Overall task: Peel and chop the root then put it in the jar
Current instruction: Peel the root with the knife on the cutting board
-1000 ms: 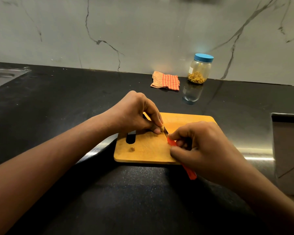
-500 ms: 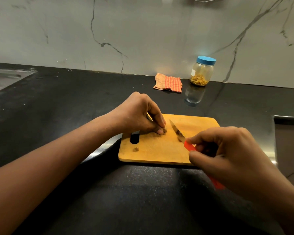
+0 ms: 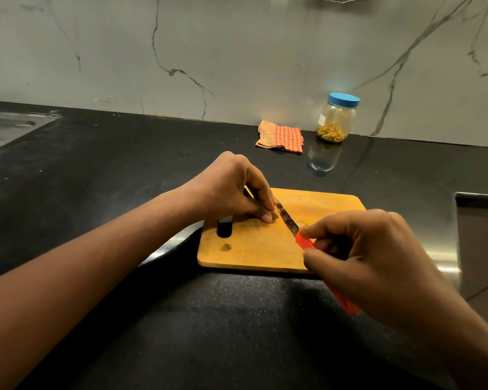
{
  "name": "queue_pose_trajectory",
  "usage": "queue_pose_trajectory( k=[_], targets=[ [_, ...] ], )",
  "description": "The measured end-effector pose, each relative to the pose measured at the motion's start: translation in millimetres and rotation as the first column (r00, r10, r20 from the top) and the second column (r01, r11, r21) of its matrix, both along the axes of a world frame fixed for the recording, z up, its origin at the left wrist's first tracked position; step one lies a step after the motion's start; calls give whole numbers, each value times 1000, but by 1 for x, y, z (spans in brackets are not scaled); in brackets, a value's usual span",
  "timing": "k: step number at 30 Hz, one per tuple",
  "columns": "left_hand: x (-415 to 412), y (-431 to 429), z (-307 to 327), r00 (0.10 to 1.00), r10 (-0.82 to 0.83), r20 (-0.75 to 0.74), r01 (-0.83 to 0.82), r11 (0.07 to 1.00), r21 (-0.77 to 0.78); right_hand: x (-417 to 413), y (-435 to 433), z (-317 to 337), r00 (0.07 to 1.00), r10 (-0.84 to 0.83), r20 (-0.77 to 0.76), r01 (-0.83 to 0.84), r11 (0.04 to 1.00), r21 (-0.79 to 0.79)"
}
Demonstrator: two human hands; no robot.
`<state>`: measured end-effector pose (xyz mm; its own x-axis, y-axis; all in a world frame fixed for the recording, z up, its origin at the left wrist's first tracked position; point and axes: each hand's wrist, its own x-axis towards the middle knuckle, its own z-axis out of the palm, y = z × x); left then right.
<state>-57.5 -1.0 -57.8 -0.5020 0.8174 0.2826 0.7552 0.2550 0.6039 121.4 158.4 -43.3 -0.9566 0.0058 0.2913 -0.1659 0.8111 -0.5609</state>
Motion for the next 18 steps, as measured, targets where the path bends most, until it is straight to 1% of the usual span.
queue_pose_trajectory(
  k=[5, 10, 18],
  targets=[
    [-1, 1, -1, 1000, -5, -17, 5, 1000, 10, 1, 0, 0, 1000, 1, 4, -1, 1000, -30],
    [0, 1, -1, 999, -5, -50, 6, 1000, 15, 2, 0, 0, 999, 25, 24, -23, 995, -99],
    [0, 1, 0, 1000, -5, -28, 5, 1000, 12, -1, 0, -8, 999, 23, 36, -18, 989, -144]
  ],
)
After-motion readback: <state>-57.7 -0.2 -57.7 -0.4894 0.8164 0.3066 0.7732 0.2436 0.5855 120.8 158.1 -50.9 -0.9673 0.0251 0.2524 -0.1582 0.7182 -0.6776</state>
